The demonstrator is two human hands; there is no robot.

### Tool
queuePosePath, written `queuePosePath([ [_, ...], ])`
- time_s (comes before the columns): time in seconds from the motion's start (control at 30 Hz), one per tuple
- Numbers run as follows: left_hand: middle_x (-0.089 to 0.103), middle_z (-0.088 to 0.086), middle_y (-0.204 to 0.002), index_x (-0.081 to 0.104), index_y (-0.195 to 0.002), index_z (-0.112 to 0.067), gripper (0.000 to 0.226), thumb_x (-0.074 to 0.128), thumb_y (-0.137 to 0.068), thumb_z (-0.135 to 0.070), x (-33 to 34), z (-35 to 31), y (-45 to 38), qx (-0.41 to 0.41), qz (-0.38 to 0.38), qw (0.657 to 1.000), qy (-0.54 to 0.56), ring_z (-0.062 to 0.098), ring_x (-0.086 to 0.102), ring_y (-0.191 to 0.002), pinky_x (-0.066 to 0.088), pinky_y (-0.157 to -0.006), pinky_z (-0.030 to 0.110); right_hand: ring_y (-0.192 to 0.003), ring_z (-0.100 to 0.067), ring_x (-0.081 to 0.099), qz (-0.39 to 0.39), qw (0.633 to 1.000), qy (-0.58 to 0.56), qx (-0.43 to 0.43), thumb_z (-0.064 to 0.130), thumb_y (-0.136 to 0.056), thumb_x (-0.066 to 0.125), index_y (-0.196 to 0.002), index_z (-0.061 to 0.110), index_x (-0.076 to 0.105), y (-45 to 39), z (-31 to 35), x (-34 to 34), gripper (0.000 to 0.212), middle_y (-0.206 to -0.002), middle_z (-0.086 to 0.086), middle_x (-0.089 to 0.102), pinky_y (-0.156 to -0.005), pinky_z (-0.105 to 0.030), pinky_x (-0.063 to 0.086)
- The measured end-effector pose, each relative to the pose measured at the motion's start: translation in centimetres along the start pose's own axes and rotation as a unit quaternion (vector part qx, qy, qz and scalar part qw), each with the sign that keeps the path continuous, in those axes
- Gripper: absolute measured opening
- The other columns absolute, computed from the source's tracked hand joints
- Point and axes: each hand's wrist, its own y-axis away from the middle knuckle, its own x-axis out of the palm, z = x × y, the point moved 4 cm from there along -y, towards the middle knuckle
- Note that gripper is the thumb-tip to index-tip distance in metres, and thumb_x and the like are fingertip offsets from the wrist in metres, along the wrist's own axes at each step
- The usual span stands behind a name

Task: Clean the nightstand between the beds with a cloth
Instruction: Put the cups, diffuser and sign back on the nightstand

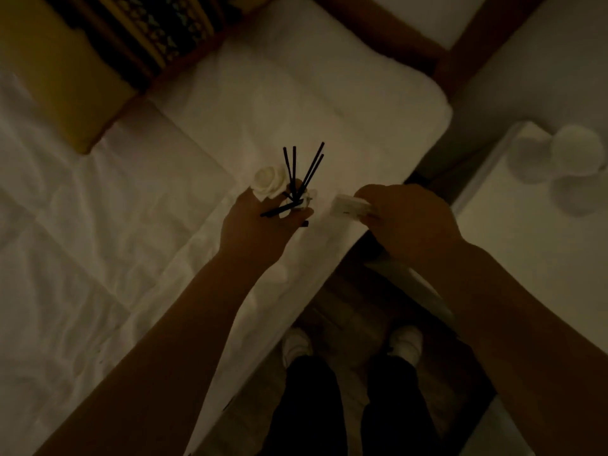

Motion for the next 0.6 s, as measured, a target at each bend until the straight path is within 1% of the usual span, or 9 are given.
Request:
queuePosePath([
  [0.1,0.064,-0.015,-0.100,0.067,-0.111,-0.019,0.030,0.076,-0.082,-0.019,3.7,-1.7,-0.9,0.026,0.029,0.998,-0.040,-0.018,0.058,-0.088,0.043,-0.074,0.001,-0.072,-0.019,0.054,-0.009,0.999,0.005,0.045,0.025,-0.095,0.050,-0.110,0.027,0.062,2.1,-3.9,-1.1,0.019,-0.088,-0.002,0.065,-0.063,-0.035,0.051],
  [0.2,0.064,-0.019,-0.101,0.068,-0.112,-0.023,0.031,0.075,-0.082,-0.027,8.3,-3.6,-1.7,0.041,0.063,0.995,-0.066,-0.020,0.054,-0.092,0.039,-0.079,-0.001,-0.081,-0.024,0.061,-0.007,0.996,-0.018,0.088,0.024,-0.095,0.052,-0.118,0.028,0.061,4.3,-8.2,-2.2,0.026,-0.097,-0.004,0.067,-0.068,-0.037,0.052],
  [0.27,0.065,-0.020,-0.099,0.068,-0.111,-0.024,0.029,0.074,-0.083,-0.027,11.8,-5.1,-2.0,0.056,0.087,0.992,-0.074,-0.017,0.057,-0.091,0.039,-0.078,-0.001,-0.081,-0.026,0.062,-0.017,0.994,-0.026,0.108,0.024,-0.094,0.053,-0.116,0.029,0.061,6.0,-11.3,-3.0,0.024,-0.096,-0.004,0.068,-0.065,-0.034,0.050],
  [0.33,0.067,-0.019,-0.096,0.069,-0.108,-0.021,0.025,0.075,-0.084,-0.023,15.3,-6.4,-2.1,0.064,0.106,0.991,-0.055,-0.011,0.061,-0.091,0.042,-0.078,0.002,-0.078,-0.026,0.061,-0.027,0.991,-0.016,0.128,0.026,-0.094,0.054,-0.112,0.030,0.061,7.8,-14.4,-3.5,0.020,-0.092,-0.003,0.067,-0.060,-0.030,0.044],
  [0.4,0.069,-0.015,-0.095,0.070,-0.103,-0.016,0.024,0.078,-0.081,-0.021,20.1,-8.0,-2.0,0.060,0.136,0.988,-0.029,-0.004,0.064,-0.092,0.048,-0.082,0.011,-0.078,-0.026,0.061,-0.032,0.987,-0.012,0.158,0.028,-0.093,0.055,-0.112,0.029,0.061,10.2,-18.4,-4.2,0.020,-0.092,-0.003,0.067,-0.059,-0.029,0.040],
  [0.43,0.069,-0.015,-0.095,0.070,-0.101,-0.017,0.024,0.079,-0.080,-0.023,21.2,-8.5,-2.0,0.059,0.146,0.987,-0.027,-0.003,0.064,-0.093,0.049,-0.083,0.013,-0.078,-0.026,0.061,-0.032,0.986,-0.016,0.163,0.028,-0.093,0.055,-0.112,0.028,0.061,10.7,-19.4,-4.2,0.020,-0.092,-0.003,0.067,-0.059,-0.030,0.040],
  [0.5,0.068,-0.017,-0.095,0.069,-0.101,-0.019,0.023,0.078,-0.080,-0.022,24.9,-10.1,-1.7,0.071,0.183,0.980,-0.029,-0.009,0.062,-0.091,0.048,-0.081,0.008,-0.077,-0.027,0.060,-0.040,0.982,-0.025,0.182,0.027,-0.092,0.056,-0.110,0.028,0.061,12.6,-22.2,-4.6,0.019,-0.090,-0.003,0.067,-0.059,-0.031,0.042],
  [0.6,0.060,-0.021,-0.090,0.062,-0.099,-0.018,0.023,0.074,-0.082,-0.007,30.7,-13.1,-0.5,0.122,0.234,0.964,-0.032,-0.023,0.056,-0.085,0.040,-0.072,-0.003,-0.077,-0.028,0.061,-0.057,0.975,-0.034,0.210,0.027,-0.092,0.058,-0.109,0.027,0.062,16.1,-26.8,-5.0,0.018,-0.090,-0.004,0.068,-0.060,-0.032,0.045],
])
